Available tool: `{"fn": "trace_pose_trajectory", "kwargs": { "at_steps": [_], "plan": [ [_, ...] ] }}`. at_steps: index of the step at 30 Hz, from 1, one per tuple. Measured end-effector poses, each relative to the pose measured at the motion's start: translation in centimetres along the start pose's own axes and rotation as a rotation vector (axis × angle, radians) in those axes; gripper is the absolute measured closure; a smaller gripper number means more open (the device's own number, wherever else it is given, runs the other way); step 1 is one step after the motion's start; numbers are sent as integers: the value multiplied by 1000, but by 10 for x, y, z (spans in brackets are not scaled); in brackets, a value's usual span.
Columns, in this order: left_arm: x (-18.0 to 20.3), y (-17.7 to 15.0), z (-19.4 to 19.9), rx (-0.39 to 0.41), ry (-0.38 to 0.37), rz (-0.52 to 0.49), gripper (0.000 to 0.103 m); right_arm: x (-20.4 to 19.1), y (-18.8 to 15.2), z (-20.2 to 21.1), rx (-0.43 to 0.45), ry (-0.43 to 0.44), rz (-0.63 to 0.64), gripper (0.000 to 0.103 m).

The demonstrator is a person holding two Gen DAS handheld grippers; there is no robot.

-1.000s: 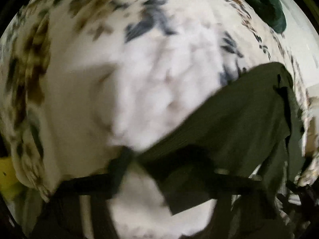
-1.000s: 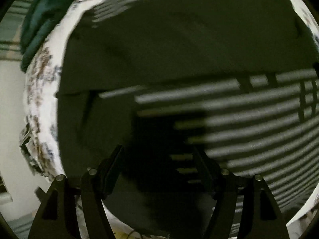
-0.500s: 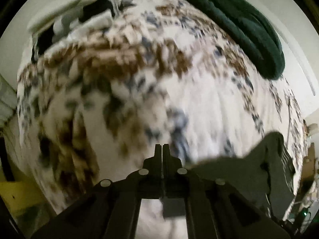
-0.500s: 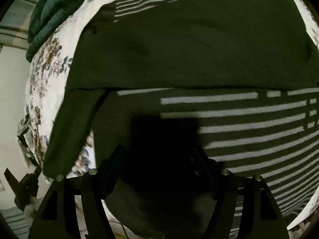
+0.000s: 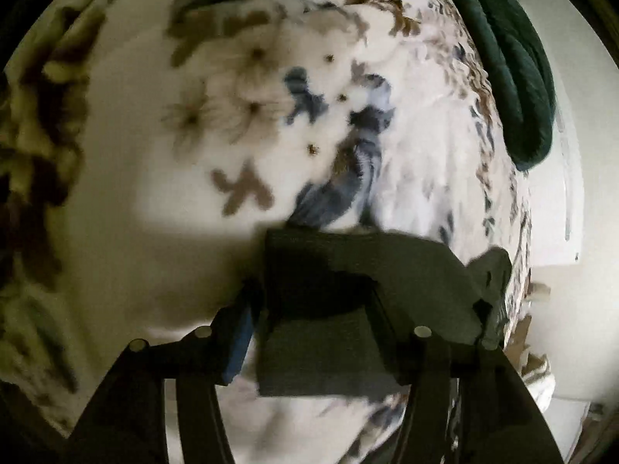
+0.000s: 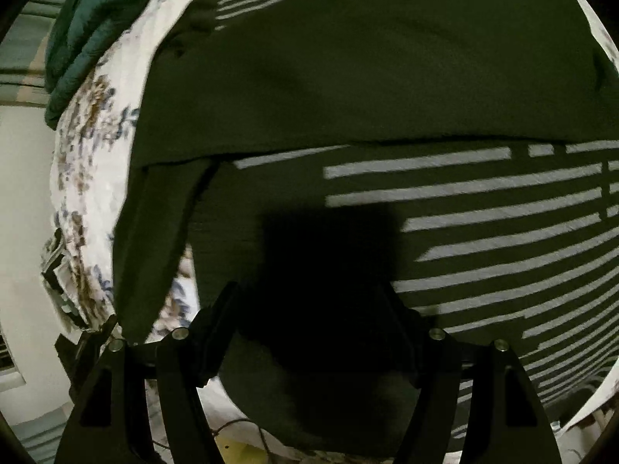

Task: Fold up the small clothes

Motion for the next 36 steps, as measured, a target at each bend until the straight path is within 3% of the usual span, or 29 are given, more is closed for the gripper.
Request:
{"fn": "trace_pose_trajectory", "kwargs": {
  "at_steps": [2,3,4,11,15,20,23,26,28,29,31,32,33,34,36],
  "plan": [
    [11,6,7,58,4,-7,53,5,0,-4,-6,-11,-7,31],
    [18,10,12,92,12,-29,88,6,1,-6,-8,-17,-3,31],
    [25,13,17,111,26,-63,96,7,1,-8,-9,-23,3,31],
    [65,63,87,303,4,-167,97,-18,4,-16,-8,-16,57,31],
    [51,105,96,362,52,-150,97,-32,9,-17,6,8,58,31],
    [14,128,56,294,83,-108,96,-40,11,-24,4,22,41,31],
    [4,126,31,211,44,-91,90,-40,12,-24,12,18,30,31],
    [0,124,18,166,-34,-51,68,-32,18,-16,44,1,13,29],
    [5,122,15,161,-76,-50,50,-24,23,-9,76,-4,-2,14],
    [8,122,13,162,-64,-59,49,-20,26,-7,83,-10,-8,12],
    [15,124,13,186,-25,-86,52,-8,32,0,99,-29,-29,12],
    [17,125,16,215,10,-106,60,-3,35,4,110,-39,-37,12],
    [21,125,17,233,59,-139,92,3,39,10,124,-55,-42,12],
    [25,126,17,238,86,-172,97,9,43,18,143,-85,-42,12],
    [34,125,28,290,157,-225,98,22,52,33,181,-150,-40,12]
  ]
}}
Point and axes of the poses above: each gripper's, at about its wrist camera, not at the fingertips, and z roughly against the way its jaws point, x to its right, y to its top, the point moved 10 cm from there along -z, roughly the way its jaws point, and after that the axes turned 11 degrees about y, right-handed, at the moved point
